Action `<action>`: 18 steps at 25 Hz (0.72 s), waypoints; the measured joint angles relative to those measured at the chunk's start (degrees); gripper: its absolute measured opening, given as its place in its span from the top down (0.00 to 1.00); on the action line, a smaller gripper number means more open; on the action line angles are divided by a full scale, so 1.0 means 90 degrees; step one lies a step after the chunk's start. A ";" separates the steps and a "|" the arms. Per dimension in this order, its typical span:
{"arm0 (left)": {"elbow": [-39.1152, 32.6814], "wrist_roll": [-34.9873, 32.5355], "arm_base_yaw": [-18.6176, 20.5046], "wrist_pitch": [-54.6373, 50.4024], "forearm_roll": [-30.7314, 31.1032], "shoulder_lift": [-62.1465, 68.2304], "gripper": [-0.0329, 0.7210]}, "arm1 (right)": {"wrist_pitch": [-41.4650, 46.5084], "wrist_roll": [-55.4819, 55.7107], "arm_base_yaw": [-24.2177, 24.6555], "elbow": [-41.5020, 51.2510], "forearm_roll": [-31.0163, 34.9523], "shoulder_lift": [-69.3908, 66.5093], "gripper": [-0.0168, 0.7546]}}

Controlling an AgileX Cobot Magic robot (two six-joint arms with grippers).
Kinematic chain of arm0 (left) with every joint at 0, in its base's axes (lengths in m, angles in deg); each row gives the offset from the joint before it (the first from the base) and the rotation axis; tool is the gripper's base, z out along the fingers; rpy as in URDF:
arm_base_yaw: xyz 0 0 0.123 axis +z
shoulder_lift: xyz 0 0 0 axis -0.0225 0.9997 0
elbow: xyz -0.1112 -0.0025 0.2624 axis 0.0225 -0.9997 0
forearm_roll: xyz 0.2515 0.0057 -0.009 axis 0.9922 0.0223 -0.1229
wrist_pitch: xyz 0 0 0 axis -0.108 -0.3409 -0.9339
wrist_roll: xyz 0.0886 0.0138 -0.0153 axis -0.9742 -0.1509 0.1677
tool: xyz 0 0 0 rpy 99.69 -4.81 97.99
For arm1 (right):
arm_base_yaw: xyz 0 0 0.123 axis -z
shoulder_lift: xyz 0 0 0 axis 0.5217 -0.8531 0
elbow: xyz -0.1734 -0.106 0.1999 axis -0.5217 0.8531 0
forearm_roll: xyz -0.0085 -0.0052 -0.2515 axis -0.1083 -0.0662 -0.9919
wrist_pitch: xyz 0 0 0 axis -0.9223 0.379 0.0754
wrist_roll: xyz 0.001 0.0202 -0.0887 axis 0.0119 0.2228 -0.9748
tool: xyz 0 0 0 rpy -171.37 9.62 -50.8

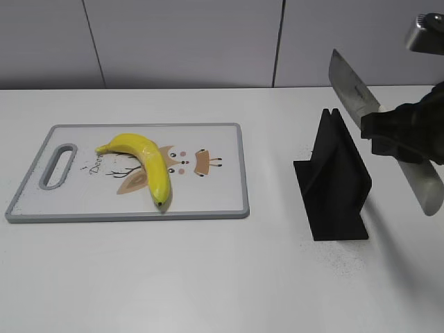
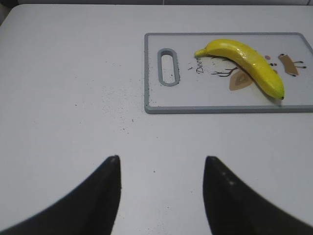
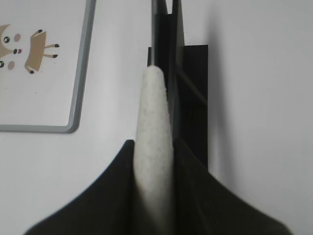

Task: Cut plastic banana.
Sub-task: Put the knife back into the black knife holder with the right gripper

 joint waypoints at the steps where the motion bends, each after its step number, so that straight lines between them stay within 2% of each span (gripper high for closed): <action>1: 0.0000 0.0000 0.0000 0.0007 0.0000 0.0000 0.26 | 0.0000 0.0169 0.0000 0.0000 -0.0161 -0.0001 0.77; 5: 0.0000 0.0005 0.0000 0.0007 0.0000 0.0000 0.26 | -0.0011 0.0541 0.0000 0.0000 -0.0536 -0.0150 0.77; 18: 0.0000 0.0013 0.0000 0.0013 0.0006 0.0000 0.26 | -0.0099 0.0547 0.0000 0.0000 -0.0338 -0.0434 0.77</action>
